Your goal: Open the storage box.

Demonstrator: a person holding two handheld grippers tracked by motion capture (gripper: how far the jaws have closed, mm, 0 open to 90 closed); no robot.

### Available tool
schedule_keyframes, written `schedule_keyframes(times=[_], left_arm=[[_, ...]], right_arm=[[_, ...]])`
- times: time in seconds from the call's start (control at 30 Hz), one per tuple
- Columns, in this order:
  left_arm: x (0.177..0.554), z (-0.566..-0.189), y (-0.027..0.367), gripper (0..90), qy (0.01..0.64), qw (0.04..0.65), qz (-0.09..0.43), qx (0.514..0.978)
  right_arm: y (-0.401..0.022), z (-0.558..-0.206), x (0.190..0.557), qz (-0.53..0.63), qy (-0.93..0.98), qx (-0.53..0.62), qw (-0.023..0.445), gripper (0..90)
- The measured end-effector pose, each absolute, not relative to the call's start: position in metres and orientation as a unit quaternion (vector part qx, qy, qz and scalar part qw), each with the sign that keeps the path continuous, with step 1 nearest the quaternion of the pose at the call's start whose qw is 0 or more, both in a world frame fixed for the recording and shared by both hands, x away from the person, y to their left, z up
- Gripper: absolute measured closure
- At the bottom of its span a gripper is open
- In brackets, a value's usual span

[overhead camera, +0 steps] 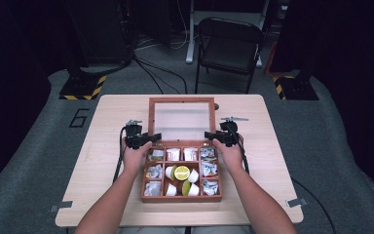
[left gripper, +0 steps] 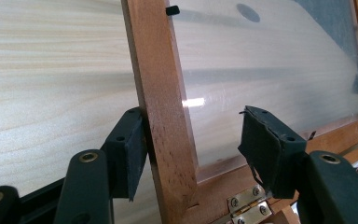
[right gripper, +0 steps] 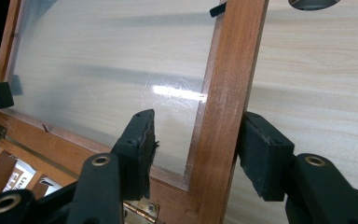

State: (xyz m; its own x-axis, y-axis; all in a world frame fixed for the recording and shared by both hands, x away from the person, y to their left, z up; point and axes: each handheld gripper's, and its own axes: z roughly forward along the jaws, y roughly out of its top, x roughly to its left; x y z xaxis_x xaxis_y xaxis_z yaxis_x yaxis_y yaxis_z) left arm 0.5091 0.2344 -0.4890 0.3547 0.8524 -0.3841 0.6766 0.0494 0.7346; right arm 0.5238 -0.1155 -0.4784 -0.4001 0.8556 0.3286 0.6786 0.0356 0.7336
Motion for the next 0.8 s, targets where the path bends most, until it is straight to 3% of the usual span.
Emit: schedule_keyframes(times=[0.8], left_arm=[[0.5118,-0.4923,0.2351,41.0,0.576,0.456,0.078,0.674]], right_arm=[[-0.1119,-0.4779,0.5287,0.416,0.714,0.556,0.094,45.2]])
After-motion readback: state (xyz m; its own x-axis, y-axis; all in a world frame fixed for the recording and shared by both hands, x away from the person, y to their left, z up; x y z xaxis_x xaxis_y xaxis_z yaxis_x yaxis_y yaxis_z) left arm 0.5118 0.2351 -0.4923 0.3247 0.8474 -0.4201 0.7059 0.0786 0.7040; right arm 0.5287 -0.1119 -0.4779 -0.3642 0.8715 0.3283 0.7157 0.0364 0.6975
